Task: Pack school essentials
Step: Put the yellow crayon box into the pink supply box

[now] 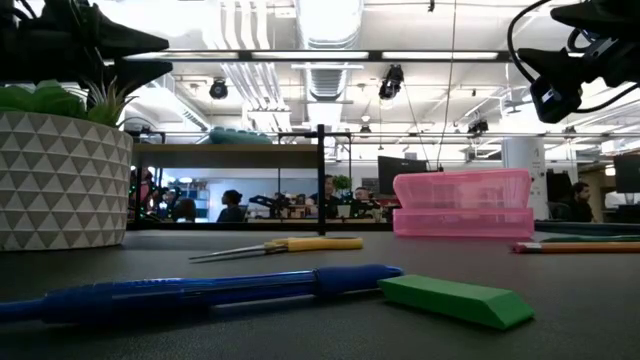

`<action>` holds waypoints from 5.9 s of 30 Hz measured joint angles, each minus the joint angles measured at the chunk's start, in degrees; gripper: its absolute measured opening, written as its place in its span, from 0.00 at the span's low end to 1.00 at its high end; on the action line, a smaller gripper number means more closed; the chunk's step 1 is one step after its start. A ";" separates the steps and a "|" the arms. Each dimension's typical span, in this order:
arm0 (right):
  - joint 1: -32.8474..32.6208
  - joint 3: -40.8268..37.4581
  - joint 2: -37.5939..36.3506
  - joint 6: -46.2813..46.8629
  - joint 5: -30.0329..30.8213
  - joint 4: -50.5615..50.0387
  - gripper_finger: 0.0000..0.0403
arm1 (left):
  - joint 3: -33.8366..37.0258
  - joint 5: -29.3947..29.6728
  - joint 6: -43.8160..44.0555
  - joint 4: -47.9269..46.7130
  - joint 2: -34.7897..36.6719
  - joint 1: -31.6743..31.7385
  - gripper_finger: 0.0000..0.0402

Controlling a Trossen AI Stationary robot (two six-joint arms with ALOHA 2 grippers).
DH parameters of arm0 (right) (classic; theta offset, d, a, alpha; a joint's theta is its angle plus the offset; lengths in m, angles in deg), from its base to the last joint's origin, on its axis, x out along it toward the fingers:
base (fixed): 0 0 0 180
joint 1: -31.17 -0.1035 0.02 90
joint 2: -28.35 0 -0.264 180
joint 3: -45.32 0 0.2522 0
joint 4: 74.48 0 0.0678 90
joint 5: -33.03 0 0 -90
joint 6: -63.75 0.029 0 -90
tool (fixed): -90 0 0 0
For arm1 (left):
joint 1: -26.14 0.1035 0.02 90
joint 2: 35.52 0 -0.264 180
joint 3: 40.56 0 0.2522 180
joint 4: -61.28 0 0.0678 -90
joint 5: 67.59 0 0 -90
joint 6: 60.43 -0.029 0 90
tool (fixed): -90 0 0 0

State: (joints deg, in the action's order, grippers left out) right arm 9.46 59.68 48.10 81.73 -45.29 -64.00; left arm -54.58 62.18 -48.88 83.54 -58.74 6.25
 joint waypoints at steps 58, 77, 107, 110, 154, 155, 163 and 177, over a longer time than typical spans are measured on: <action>0.00 0.00 0.02 0.00 -0.02 -0.02 0.51 | -50.73 7.11 22.55 -50.52 -37.50 0.01 0.39; 0.02 0.00 0.21 0.00 0.00 -0.02 0.51 | -65.57 -11.20 63.48 -62.75 -61.58 -0.67 0.39; 0.01 0.00 0.21 0.00 -0.01 -0.02 0.51 | -66.47 -47.80 86.81 -86.92 -64.32 -9.88 0.39; 0.00 0.00 0.21 0.00 0.00 -0.02 0.51 | -66.46 -47.69 86.77 -88.42 -64.32 -12.32 0.39; 0.01 0.00 0.21 0.00 0.00 -0.06 0.51 | -65.90 -45.13 86.63 -91.81 -77.38 -26.79 0.97; 0.01 0.00 0.21 0.00 0.00 -0.04 0.51 | -65.90 -45.12 86.62 -91.91 -77.73 -26.79 0.97; 0.00 0.00 0.21 0.00 0.00 -0.04 0.51 | -65.70 -43.47 85.39 -91.97 -79.68 -27.28 0.97; 0.01 0.00 0.21 0.00 -0.02 -0.04 0.51 | -61.96 -40.96 85.57 -87.14 -78.55 -28.27 0.97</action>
State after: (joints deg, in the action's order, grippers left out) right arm 9.47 59.68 48.31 81.73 -45.31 -64.04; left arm -116.54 21.22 36.69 -3.59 -137.29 -22.03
